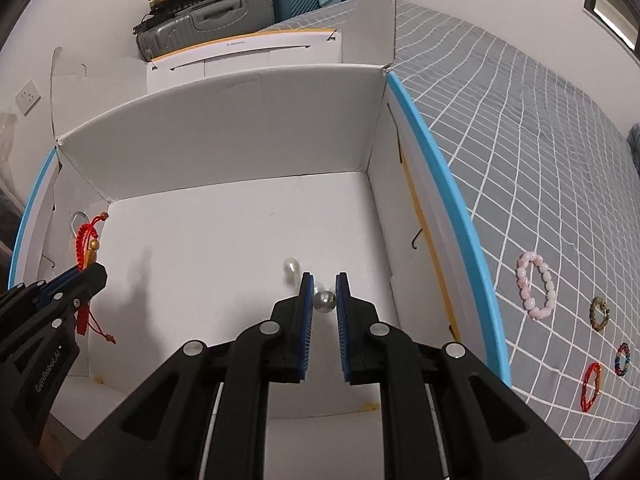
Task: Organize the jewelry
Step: 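Open both tools to drop the bracelet and earrings in the box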
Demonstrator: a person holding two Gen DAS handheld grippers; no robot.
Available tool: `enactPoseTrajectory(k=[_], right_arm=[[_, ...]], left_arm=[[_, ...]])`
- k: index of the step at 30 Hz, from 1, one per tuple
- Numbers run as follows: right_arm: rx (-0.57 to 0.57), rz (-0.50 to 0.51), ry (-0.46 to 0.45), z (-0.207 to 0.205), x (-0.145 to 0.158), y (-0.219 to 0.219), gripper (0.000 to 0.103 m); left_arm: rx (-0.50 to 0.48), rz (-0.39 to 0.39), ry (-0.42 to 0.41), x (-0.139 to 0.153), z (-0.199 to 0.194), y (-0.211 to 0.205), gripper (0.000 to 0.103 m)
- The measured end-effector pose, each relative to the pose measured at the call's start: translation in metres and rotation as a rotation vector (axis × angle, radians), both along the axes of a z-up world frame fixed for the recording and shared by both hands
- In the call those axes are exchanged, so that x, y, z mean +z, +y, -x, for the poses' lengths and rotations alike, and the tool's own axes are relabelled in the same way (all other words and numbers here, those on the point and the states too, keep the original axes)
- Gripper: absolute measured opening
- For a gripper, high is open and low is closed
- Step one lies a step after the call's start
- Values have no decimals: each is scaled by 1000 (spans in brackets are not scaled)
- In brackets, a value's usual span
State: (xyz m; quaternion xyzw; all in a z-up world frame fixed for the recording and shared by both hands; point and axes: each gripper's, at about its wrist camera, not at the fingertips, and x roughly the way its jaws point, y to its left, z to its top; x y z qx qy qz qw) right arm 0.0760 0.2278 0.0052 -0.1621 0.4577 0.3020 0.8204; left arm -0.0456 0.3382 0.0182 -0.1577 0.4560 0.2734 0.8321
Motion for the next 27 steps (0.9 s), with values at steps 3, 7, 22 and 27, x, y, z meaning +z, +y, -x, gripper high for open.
enactPoseTrajectory(k=[3, 7, 22, 27], right_arm=[[1, 5, -2, -1, -1, 4, 12], [-6, -14, -11, 1, 7, 0, 33], [-40, -123, -107, 5, 58, -32, 89], [-66, -129, -153, 3, 75, -56, 95]], left_arm=[[0, 5, 3, -1, -1, 2, 13], [10, -9, 2, 2, 3, 2, 26], [25, -102, -126, 43, 23, -16, 91], [-7, -115, -156, 50, 19, -33, 97]])
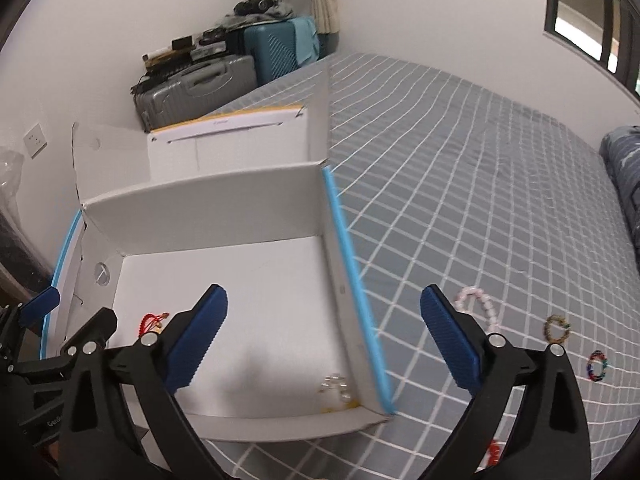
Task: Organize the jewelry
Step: 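Open both tools to drop the bracelet and earrings in the box, then move both tools back over the remaining bracelets on the bed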
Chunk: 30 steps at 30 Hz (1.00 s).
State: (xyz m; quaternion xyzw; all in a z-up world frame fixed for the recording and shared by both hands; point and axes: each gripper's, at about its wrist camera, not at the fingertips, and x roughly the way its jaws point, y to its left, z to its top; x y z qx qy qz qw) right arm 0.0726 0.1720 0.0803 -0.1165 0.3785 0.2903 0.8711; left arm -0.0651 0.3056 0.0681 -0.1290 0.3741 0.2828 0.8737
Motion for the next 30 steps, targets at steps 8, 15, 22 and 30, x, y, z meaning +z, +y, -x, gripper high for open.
enactPoseTrajectory(k=[8, 15, 22, 30], right_arm=[[-86, -13, -44, -14, 20, -61, 95], [-193, -18, -96, -24, 26, -125, 95], [-291, 3, -88, -44, 21, -199, 95], [-436, 38, -37, -74, -4, -298, 95]], left_arm=[[-84, -1, -13, 10, -19, -38, 97], [-197, -53, -24, 18, -39, -93, 97], [-321, -46, -25, 11, -61, -155, 97], [-442, -7, 5, -8, -97, -219, 97]])
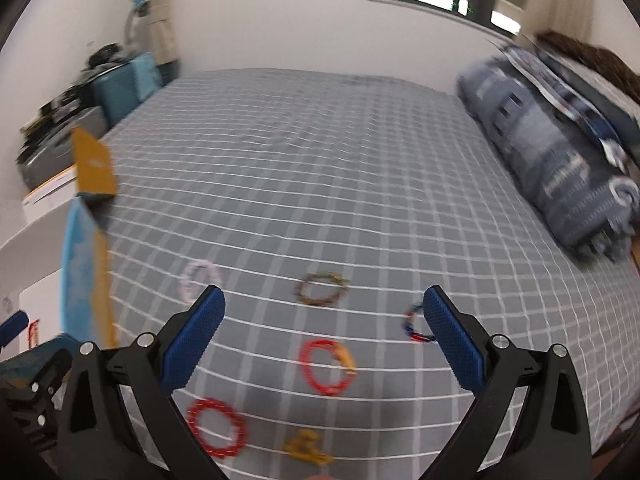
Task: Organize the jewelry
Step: 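Move both tools back over the remaining bracelets on the bed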
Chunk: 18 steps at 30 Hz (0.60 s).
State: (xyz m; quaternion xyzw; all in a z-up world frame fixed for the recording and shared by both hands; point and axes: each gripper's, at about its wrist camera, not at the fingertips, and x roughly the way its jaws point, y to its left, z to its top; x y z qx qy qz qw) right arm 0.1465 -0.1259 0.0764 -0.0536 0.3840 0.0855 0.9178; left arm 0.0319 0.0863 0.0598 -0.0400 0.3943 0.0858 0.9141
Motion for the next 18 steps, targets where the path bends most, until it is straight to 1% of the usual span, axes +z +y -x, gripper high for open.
enactPoseTrajectory(k=[4, 7, 9, 11, 13, 18], right_arm=[[-73, 12, 35, -16, -18, -42, 95], [-100, 15, 56, -24, -32, -59, 95], [-112, 27, 77, -31, -48, -70, 95], [-122, 49, 93, -39, -61, -75, 95], [-129, 48, 115, -46, -72, -81, 95], [-144, 33, 153, -67, -100, -93, 95]], left_arm=[[-71, 2, 30, -19, -13, -31, 97], [-101, 27, 55, -39, -19, -44, 97], [-100, 33, 70, -56, -24, -51, 97], [-109, 17, 98, -71, -29, -57, 97], [-117, 19, 126, -86, -32, -61, 97], [-115, 38, 148, -107, -34, -62, 97]])
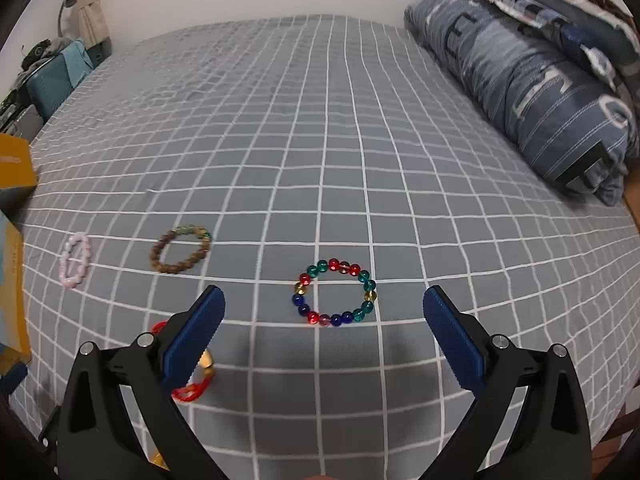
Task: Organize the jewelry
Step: 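Move both tools back over the remaining bracelets on the bed, then grasp the red bead bracelet with the left tool while the right tool grasps the multicolour bracelet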
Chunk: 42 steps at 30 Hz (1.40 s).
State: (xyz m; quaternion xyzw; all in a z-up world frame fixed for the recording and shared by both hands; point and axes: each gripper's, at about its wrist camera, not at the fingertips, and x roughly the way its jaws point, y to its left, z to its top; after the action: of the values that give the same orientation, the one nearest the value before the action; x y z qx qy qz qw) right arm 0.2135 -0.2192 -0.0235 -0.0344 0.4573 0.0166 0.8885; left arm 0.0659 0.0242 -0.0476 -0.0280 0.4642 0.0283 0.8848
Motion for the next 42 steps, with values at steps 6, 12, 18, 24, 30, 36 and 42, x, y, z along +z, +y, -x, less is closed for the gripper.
enactPoseTrajectory(k=[6, 12, 18, 24, 30, 36, 42], right_arm=[[-39, -10, 42, -24, -27, -15, 95], [-77, -38, 84, -34, -48, -29, 95], [-103, -53, 120, -39, -63, -36, 84], [-135, -62, 140, -41, -73, -43, 65], [-164, -55, 136, -40, -73, -46, 43], [-177, -37, 148, -37, -71, -46, 11], [-180, -26, 136, -32, -68, -47, 10]], left_arm=[[2, 25, 47, -23, -3, 7, 97], [-2, 36, 79, -34, -6, 9, 97], [-9, 21, 83, -39, -3, 8, 96], [-16, 13, 88, -39, -2, 6, 75], [-28, 10, 92, -36, 0, 3, 45], [-34, 9, 103, -34, 0, 4, 14], [-37, -1, 82, -29, 6, 1, 13]])
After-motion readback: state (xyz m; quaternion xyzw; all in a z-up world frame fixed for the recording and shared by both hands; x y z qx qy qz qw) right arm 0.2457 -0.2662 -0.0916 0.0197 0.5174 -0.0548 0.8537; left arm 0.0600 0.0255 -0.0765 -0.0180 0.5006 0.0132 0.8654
